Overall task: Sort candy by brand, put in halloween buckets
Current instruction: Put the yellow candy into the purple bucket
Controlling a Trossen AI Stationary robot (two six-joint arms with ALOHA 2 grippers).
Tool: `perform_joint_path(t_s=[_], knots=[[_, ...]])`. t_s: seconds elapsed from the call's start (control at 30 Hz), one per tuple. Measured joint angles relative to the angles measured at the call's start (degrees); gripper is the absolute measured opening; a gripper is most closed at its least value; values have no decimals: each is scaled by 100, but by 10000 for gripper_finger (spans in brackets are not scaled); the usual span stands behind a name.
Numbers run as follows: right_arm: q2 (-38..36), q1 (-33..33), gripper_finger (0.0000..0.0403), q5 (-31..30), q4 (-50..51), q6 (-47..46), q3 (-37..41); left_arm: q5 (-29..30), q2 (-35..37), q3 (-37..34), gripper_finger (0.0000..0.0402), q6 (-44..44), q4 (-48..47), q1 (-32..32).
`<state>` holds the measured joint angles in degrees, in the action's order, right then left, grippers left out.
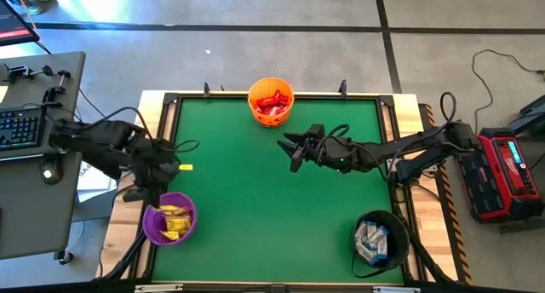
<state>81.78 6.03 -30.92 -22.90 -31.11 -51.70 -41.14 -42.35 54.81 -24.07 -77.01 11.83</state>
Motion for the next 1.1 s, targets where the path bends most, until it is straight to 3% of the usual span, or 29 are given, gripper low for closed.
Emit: perform_joint_path(t_s=[0.37,0.8,1.1], knots=[[0,15,189,7,46,2,0,1353,-270,-272,0,-814,326,1135],[0,150,189,-17,46,142,0,2937,-1185,-272,0,-1710,521,2902],[0,202,189,-33,227,202,0,3356,-1960,-271,1,-2136,692,3528]])
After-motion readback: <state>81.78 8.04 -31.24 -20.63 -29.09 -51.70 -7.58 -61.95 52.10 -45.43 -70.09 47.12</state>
